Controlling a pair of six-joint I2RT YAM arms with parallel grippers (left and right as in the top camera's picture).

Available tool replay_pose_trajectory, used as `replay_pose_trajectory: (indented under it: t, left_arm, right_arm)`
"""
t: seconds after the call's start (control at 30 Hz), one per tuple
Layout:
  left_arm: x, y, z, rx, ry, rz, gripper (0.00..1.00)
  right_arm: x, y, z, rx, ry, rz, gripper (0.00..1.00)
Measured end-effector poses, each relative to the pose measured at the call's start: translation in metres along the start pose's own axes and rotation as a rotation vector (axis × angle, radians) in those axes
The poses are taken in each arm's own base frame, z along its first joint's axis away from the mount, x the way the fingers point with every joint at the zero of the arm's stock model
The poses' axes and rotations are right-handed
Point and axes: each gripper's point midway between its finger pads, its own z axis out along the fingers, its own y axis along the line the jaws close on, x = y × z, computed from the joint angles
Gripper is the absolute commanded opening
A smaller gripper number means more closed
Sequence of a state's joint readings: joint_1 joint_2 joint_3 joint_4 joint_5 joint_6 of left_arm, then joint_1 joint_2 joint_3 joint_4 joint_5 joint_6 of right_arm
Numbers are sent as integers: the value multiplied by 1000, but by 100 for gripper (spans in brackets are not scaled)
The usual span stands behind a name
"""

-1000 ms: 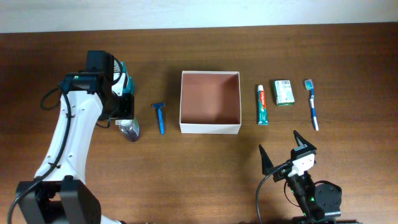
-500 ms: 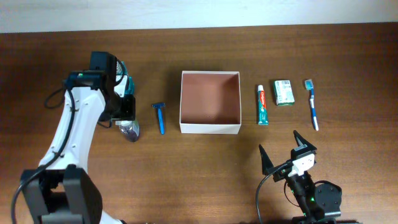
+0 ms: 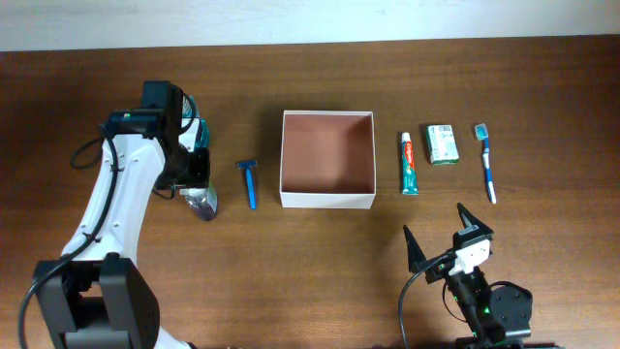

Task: Pack container
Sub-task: 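Lower the left gripper and close it around the soap bottle neck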

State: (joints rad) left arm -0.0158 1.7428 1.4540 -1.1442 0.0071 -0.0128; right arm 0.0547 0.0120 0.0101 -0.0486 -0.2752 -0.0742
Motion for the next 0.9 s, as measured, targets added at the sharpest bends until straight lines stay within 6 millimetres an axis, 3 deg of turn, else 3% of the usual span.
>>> replay_pose_trajectory:
  t: [0.9]
  left_arm:
    - [3,0,-4,-1,15,0,49]
  right_arm:
    - [0,0,0,0,0,0,99]
